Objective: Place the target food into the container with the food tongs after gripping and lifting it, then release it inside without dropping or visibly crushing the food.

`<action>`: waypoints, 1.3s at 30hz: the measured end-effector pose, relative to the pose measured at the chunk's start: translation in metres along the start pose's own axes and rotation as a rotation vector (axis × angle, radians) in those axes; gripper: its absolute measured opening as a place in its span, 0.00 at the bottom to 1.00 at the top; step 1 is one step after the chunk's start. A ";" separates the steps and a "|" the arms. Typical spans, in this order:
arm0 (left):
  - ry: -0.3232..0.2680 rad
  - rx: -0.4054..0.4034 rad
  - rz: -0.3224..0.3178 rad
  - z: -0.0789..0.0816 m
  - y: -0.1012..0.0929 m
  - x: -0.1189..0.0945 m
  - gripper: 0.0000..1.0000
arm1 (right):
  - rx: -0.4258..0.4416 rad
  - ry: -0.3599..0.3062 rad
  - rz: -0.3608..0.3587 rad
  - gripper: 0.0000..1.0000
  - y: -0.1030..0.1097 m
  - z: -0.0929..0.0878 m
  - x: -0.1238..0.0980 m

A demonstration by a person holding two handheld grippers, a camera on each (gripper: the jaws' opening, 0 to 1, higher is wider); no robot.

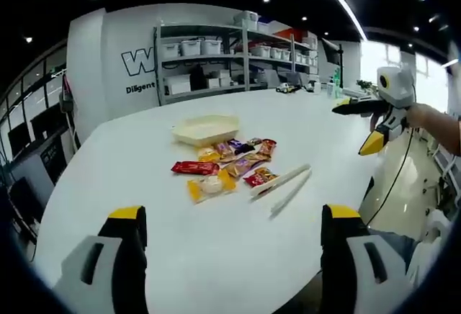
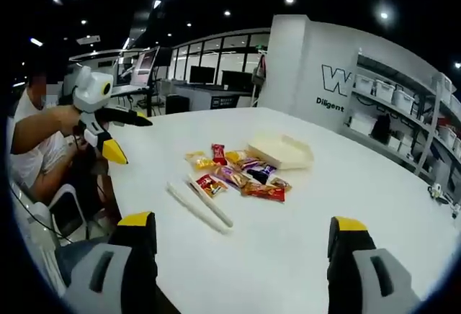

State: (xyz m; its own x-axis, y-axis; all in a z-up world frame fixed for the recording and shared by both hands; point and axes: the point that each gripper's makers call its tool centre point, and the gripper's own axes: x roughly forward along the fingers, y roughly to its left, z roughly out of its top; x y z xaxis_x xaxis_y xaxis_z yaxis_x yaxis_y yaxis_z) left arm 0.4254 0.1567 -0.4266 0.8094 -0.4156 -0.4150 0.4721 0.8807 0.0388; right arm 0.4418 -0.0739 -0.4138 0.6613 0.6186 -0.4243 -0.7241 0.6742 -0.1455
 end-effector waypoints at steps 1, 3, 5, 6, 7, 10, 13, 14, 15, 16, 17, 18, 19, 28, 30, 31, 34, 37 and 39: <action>-0.001 0.001 -0.005 0.000 -0.002 0.000 0.99 | 0.003 0.005 0.002 1.00 0.000 -0.001 0.000; -0.003 0.003 -0.009 0.001 -0.004 0.001 0.99 | 0.002 0.007 0.005 1.00 0.001 -0.003 0.000; -0.004 0.004 -0.013 0.001 -0.006 0.002 0.99 | 0.003 0.007 0.005 1.00 0.001 -0.004 0.000; -0.001 0.005 -0.015 0.000 -0.007 0.002 0.99 | 0.004 0.006 0.005 1.00 0.000 -0.004 0.000; 0.002 0.006 -0.016 0.000 -0.008 0.002 0.99 | 0.005 0.004 0.004 1.00 0.000 -0.004 0.000; 0.004 0.010 -0.018 -0.001 -0.009 0.002 0.99 | 0.009 0.005 0.002 1.00 -0.003 -0.004 -0.001; 0.006 0.009 -0.020 -0.002 -0.009 0.002 0.99 | 0.017 0.000 0.000 1.00 -0.004 -0.004 -0.002; 0.005 0.009 -0.020 -0.002 -0.009 0.002 0.99 | 0.010 0.004 -0.003 1.00 -0.004 -0.004 -0.003; -0.002 0.012 -0.020 0.000 -0.009 0.002 0.99 | -0.008 0.003 -0.007 1.00 -0.004 -0.003 -0.003; -0.005 0.013 -0.020 0.001 -0.009 0.003 0.99 | -0.022 -0.001 -0.011 1.00 -0.004 -0.003 -0.003; -0.004 0.012 -0.021 0.001 -0.010 0.003 0.99 | -0.021 0.000 -0.012 1.00 -0.004 -0.003 -0.003; -0.003 0.010 -0.024 0.001 -0.011 0.003 0.99 | -0.010 0.000 -0.009 1.00 -0.004 -0.003 -0.003; -0.003 0.008 -0.025 0.001 -0.011 0.003 0.99 | 0.005 -0.001 -0.009 1.00 -0.004 -0.003 -0.003; -0.004 0.008 -0.031 0.001 -0.013 0.004 0.99 | 0.060 0.000 0.014 1.00 0.000 -0.004 -0.005; -0.008 0.008 -0.032 0.001 -0.014 0.003 0.99 | 0.050 0.003 0.010 1.00 0.000 -0.004 -0.005; -0.008 0.008 -0.034 0.002 -0.015 0.003 0.99 | 0.048 0.003 0.008 1.00 0.000 -0.004 -0.005; -0.008 0.014 -0.035 0.002 -0.016 0.003 0.99 | 0.056 -0.005 0.009 1.00 0.000 -0.002 -0.005; -0.016 0.018 -0.034 0.003 -0.017 0.003 0.99 | 0.048 -0.018 0.001 1.00 0.000 0.000 -0.005; -0.013 0.015 -0.034 0.001 -0.018 0.004 0.99 | 0.043 -0.024 0.001 1.00 0.000 0.001 -0.005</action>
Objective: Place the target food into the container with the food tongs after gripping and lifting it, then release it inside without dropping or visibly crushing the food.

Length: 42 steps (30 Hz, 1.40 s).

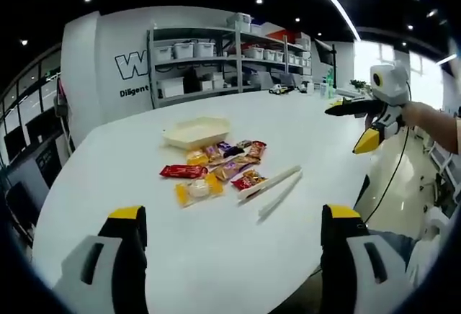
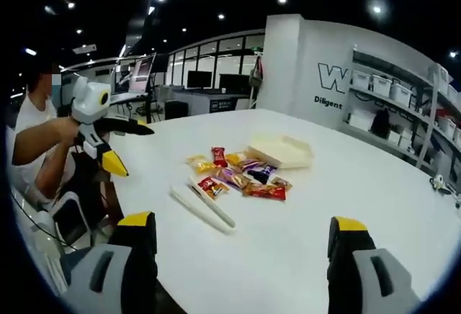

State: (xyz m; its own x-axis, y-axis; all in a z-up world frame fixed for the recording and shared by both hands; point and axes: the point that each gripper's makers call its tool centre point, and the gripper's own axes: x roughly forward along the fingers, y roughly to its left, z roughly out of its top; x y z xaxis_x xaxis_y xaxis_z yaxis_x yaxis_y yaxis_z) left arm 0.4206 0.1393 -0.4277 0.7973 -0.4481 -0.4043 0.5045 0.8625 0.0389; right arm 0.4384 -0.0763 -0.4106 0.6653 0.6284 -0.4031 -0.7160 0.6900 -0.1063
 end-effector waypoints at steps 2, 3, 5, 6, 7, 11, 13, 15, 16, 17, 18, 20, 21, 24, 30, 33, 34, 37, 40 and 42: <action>-0.004 -0.001 -0.001 -0.001 -0.001 0.001 0.99 | -0.003 -0.005 0.002 1.00 0.001 0.000 0.001; -0.004 -0.002 -0.001 -0.003 -0.001 0.001 0.99 | 0.000 -0.005 0.005 1.00 0.002 -0.001 0.001; -0.001 0.000 -0.001 -0.006 -0.002 0.002 0.99 | 0.004 -0.002 0.008 0.99 0.002 -0.002 0.002; 0.002 0.001 -0.001 -0.008 -0.002 0.003 0.99 | 0.005 0.001 0.009 0.99 0.002 -0.004 0.002; 0.003 0.002 0.001 -0.009 -0.001 0.003 0.99 | 0.004 0.001 0.010 0.99 0.001 -0.004 0.002; 0.005 -0.002 -0.001 -0.008 -0.001 0.003 0.99 | 0.011 0.001 0.011 0.99 -0.001 -0.005 0.001; 0.004 0.000 -0.001 -0.007 -0.001 0.004 0.99 | 0.014 0.003 0.010 0.99 -0.001 -0.005 0.001; 0.001 0.004 -0.002 -0.005 -0.002 0.005 0.99 | 0.014 0.002 0.011 0.99 0.000 -0.006 0.001; -0.001 0.004 -0.002 -0.004 -0.001 0.005 0.99 | 0.016 0.003 0.013 0.99 0.001 -0.006 0.001; -0.003 0.003 -0.002 -0.003 -0.002 0.006 0.99 | 0.015 0.004 0.015 0.99 0.001 -0.006 0.001; -0.005 0.002 -0.005 -0.003 -0.002 0.006 0.99 | 0.015 0.003 0.015 0.99 0.001 -0.007 0.002; -0.015 0.005 -0.009 -0.002 -0.003 0.007 0.99 | 0.017 0.003 0.017 0.99 0.001 -0.007 0.003; -0.019 0.006 -0.013 -0.003 -0.003 0.007 0.99 | 0.019 0.003 0.021 0.98 0.001 -0.008 0.003; -0.024 0.000 -0.019 -0.006 -0.003 0.009 0.99 | 0.017 -0.001 0.023 0.98 0.000 -0.008 0.005; -0.033 -0.005 -0.036 -0.008 -0.002 0.017 0.97 | 0.018 0.001 0.022 0.95 -0.008 -0.012 0.011; -0.038 0.006 -0.041 -0.010 -0.002 0.019 0.98 | 0.025 0.007 0.023 0.93 -0.010 -0.017 0.016; -0.042 0.007 -0.045 -0.011 -0.003 0.020 0.97 | 0.025 0.008 0.023 0.92 -0.010 -0.018 0.017; -0.056 0.004 -0.053 -0.011 -0.003 0.022 0.97 | 0.026 0.009 0.037 0.91 -0.008 -0.021 0.022; -0.067 0.005 -0.062 -0.010 -0.004 0.024 0.94 | -0.001 0.012 0.068 0.91 -0.001 -0.023 0.027; -0.070 -0.003 -0.077 -0.011 -0.007 0.026 0.94 | -0.014 0.016 0.065 0.91 0.000 -0.024 0.030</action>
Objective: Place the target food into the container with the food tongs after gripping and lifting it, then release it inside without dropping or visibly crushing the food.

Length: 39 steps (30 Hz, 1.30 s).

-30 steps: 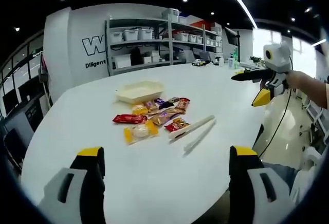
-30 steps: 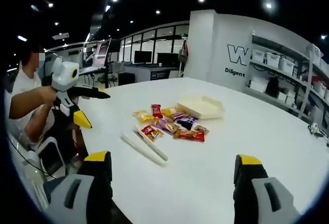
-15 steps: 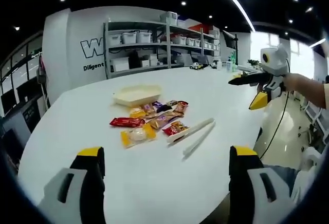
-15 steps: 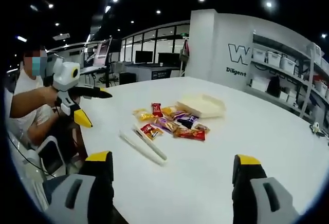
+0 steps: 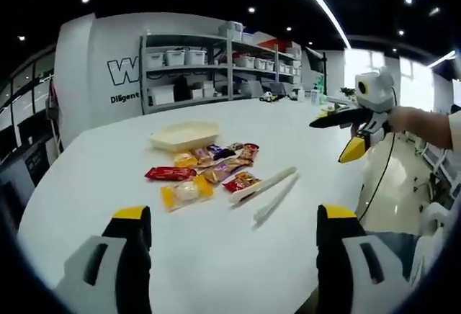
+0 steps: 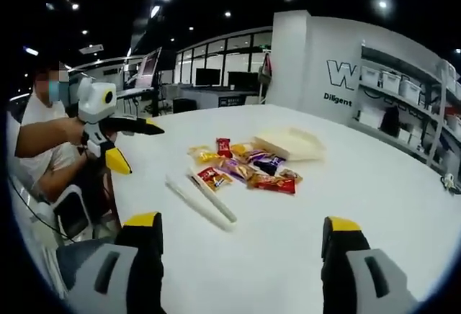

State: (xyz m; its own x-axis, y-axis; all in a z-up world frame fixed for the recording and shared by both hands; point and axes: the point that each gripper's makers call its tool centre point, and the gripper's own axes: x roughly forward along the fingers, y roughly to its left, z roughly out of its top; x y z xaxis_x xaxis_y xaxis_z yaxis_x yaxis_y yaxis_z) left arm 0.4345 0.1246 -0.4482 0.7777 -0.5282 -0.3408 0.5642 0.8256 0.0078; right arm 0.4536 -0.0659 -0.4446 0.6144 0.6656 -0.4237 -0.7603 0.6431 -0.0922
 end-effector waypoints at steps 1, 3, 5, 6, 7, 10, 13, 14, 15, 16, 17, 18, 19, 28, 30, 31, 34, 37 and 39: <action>-0.003 -0.005 -0.011 0.000 -0.002 0.002 0.94 | -0.007 0.002 0.004 0.90 0.001 0.000 0.001; -0.001 -0.002 -0.022 -0.003 -0.003 0.005 0.90 | -0.010 -0.003 0.009 0.89 0.001 0.000 0.005; 0.002 0.015 -0.034 -0.004 -0.006 0.007 0.87 | -0.004 -0.005 0.012 0.87 0.002 -0.001 0.008; 0.003 0.023 -0.037 -0.005 -0.007 0.008 0.86 | 0.000 -0.001 0.016 0.86 0.002 -0.002 0.010; 0.003 0.030 -0.040 -0.005 -0.008 0.009 0.85 | 0.000 -0.001 0.018 0.85 0.003 -0.002 0.011; 0.005 0.037 -0.052 -0.007 -0.011 0.012 0.84 | 0.002 0.002 0.029 0.82 0.006 -0.004 0.014; 0.006 0.041 -0.061 -0.007 -0.013 0.015 0.81 | 0.008 0.035 0.057 0.78 0.010 -0.012 0.019; 0.000 0.038 -0.071 -0.007 -0.015 0.016 0.79 | 0.009 0.032 0.058 0.78 0.011 -0.013 0.019; 0.000 0.035 -0.074 -0.007 -0.015 0.017 0.78 | 0.009 0.025 0.061 0.78 0.011 -0.013 0.020; -0.002 0.033 -0.079 -0.007 -0.016 0.018 0.78 | 0.006 0.021 0.065 0.76 0.012 -0.013 0.021; -0.003 0.034 -0.088 -0.007 -0.018 0.019 0.76 | 0.003 0.021 0.069 0.75 0.013 -0.013 0.021; 0.000 0.036 -0.093 -0.008 -0.019 0.020 0.75 | -0.003 0.024 0.070 0.74 0.013 -0.014 0.022; 0.006 0.040 -0.097 -0.009 -0.020 0.021 0.74 | -0.007 0.024 0.071 0.73 0.014 -0.014 0.023; 0.025 0.037 -0.109 -0.012 -0.020 0.030 0.61 | -0.014 0.036 0.084 0.67 0.014 -0.018 0.030; 0.030 0.038 -0.121 -0.013 -0.021 0.033 0.57 | -0.008 0.035 0.090 0.65 0.015 -0.018 0.030; 0.032 0.037 -0.125 -0.013 -0.022 0.035 0.55 | -0.006 0.032 0.092 0.65 0.015 -0.018 0.031; 0.031 0.038 -0.137 -0.013 -0.025 0.036 0.52 | -0.001 0.030 0.094 0.64 0.015 -0.017 0.032; 0.027 0.040 -0.145 -0.013 -0.027 0.038 0.49 | 0.005 0.022 0.101 0.64 0.017 -0.016 0.032; 0.030 0.049 -0.158 -0.014 -0.029 0.040 0.45 | 0.001 0.023 0.104 0.62 0.018 -0.016 0.032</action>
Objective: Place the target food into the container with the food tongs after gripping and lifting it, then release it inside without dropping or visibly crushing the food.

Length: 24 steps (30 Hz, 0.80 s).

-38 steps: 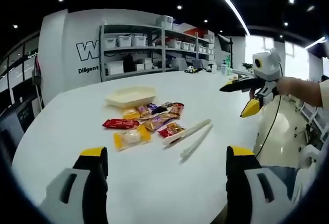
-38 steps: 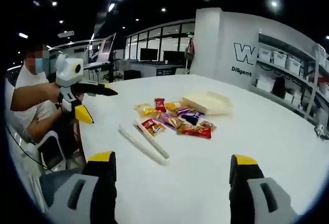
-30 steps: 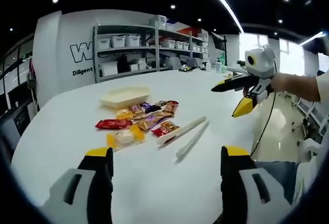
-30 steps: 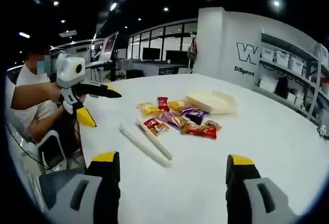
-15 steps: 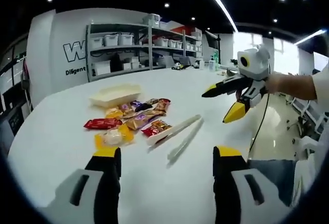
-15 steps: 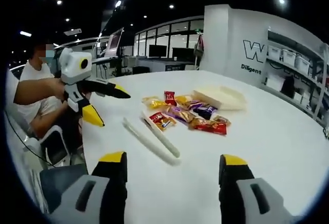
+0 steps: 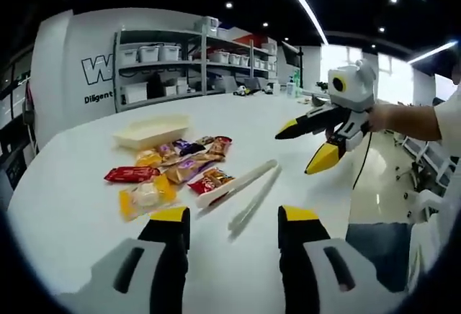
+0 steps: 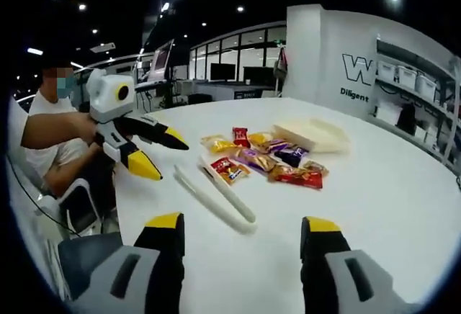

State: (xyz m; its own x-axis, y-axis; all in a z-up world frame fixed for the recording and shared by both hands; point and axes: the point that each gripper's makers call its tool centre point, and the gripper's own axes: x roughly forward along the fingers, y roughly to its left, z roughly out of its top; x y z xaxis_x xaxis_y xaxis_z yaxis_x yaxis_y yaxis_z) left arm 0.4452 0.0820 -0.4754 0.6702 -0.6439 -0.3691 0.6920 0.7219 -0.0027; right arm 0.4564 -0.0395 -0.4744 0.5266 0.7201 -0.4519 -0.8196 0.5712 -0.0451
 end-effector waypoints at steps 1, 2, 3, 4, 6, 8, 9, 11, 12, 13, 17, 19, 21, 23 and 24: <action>0.002 0.003 -0.007 -0.001 -0.001 0.001 0.43 | 0.001 0.002 0.002 0.62 0.000 0.000 0.000; 0.004 0.004 -0.011 -0.001 -0.002 0.002 0.42 | 0.002 0.003 0.002 0.62 0.000 -0.001 0.000; 0.004 0.006 -0.014 -0.001 -0.002 0.002 0.40 | 0.002 0.006 0.005 0.61 0.001 -0.001 0.001; 0.003 0.010 -0.020 -0.002 -0.002 0.003 0.37 | 0.002 0.009 0.007 0.60 0.001 -0.002 0.001; 0.009 0.016 -0.027 -0.003 -0.003 0.004 0.34 | 0.002 0.010 0.010 0.59 0.001 -0.002 0.001; 0.015 0.017 -0.036 -0.003 -0.005 0.005 0.31 | 0.005 0.014 0.011 0.57 0.001 -0.002 0.001; 0.015 0.019 -0.034 -0.003 -0.004 0.005 0.31 | 0.008 0.020 0.020 0.56 0.003 -0.003 0.001; 0.025 0.019 -0.030 -0.004 -0.003 0.006 0.30 | 0.007 0.018 0.017 0.56 0.004 -0.002 0.001; 0.027 0.017 -0.036 -0.005 -0.003 0.006 0.29 | 0.005 0.015 0.017 0.57 0.004 -0.002 0.001; 0.027 0.016 -0.041 -0.005 -0.003 0.007 0.27 | 0.004 0.016 0.019 0.56 0.004 -0.001 0.001; 0.039 0.009 -0.052 -0.006 -0.004 0.009 0.20 | -0.001 0.016 0.020 0.56 0.005 0.001 0.001; 0.038 0.001 -0.057 -0.007 -0.004 0.011 0.20 | 0.000 0.018 0.021 0.56 0.006 0.001 0.002; 0.057 0.025 -0.054 -0.011 -0.003 0.013 0.19 | -0.001 0.019 0.021 0.56 0.006 0.002 0.002; 0.059 0.013 -0.060 -0.012 -0.002 0.014 0.16 | -0.001 0.020 0.020 0.57 0.006 0.002 0.002; 0.056 0.003 -0.074 -0.012 -0.004 0.014 0.15 | -0.002 0.019 0.020 0.57 0.007 0.002 0.001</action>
State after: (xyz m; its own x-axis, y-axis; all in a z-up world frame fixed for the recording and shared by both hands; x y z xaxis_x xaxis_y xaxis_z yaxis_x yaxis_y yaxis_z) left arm 0.4489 0.0728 -0.4916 0.6013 -0.6803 -0.4192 0.7401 0.6719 -0.0289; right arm 0.4521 -0.0338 -0.4734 0.5058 0.7235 -0.4697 -0.8302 0.5562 -0.0373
